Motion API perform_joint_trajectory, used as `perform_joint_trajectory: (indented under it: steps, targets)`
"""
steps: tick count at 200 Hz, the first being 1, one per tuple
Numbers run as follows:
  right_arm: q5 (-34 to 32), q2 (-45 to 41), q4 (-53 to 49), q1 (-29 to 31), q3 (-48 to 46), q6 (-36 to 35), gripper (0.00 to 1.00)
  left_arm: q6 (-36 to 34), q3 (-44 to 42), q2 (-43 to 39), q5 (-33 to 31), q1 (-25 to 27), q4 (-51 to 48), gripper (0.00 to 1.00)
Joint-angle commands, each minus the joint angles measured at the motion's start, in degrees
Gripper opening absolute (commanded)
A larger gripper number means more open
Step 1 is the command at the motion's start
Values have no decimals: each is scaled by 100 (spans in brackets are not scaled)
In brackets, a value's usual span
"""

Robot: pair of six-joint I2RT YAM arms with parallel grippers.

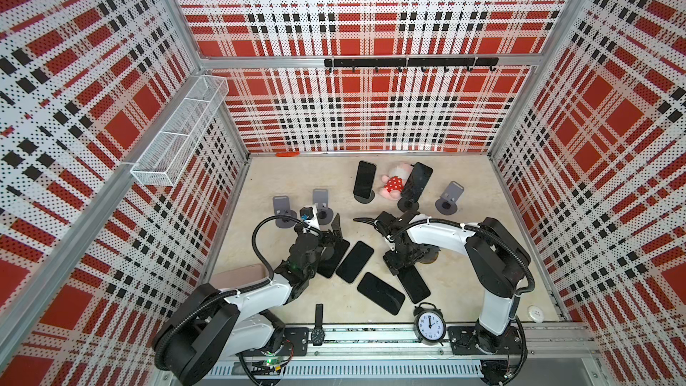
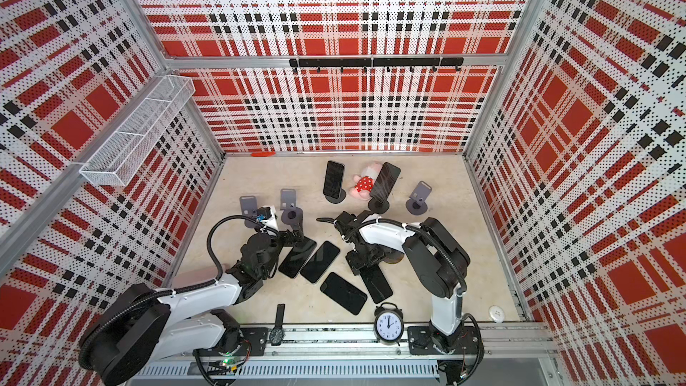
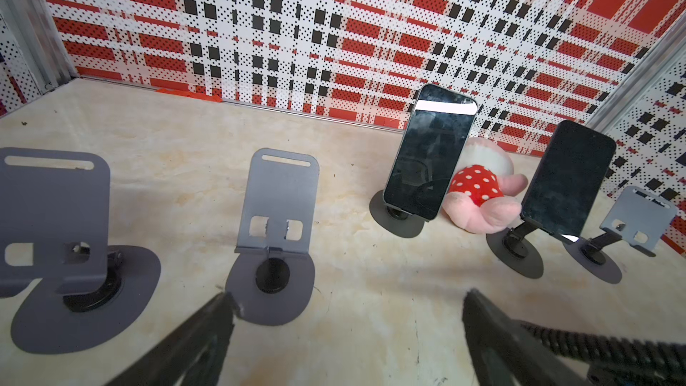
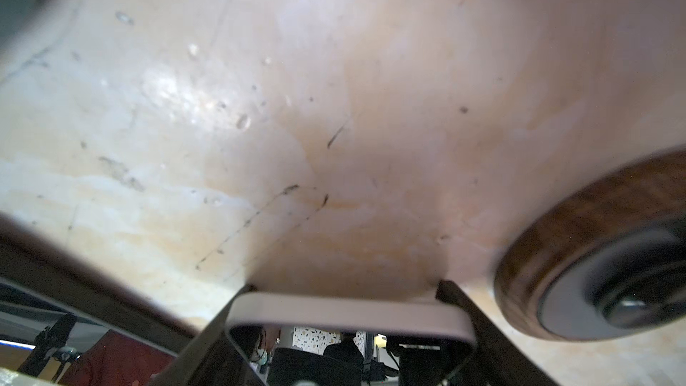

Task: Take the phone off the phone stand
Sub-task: 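Hold the white-edged phone on the table with the right gripper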

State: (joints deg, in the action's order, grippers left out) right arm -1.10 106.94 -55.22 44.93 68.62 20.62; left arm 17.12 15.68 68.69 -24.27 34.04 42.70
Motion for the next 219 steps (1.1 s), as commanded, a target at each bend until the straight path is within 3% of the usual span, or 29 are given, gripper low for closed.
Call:
perform_joint_trajectory:
  steps: [1, 77, 105, 219]
  targets:
    - [-276, 264, 64, -45, 10, -28, 74, 45, -83, -123, -25, -47, 19, 98]
    - [-166, 354, 64, -44, 37, -74, 74, 60, -109, -189, -62, -56, 17, 98]
    - [-109, 300, 91, -46, -6, -114, 79, 71, -92, -159, 40, -63, 11, 98]
    - [-109, 241, 134, -45, -68, -118, 78, 88, -100, -110, 0, -82, 15, 98]
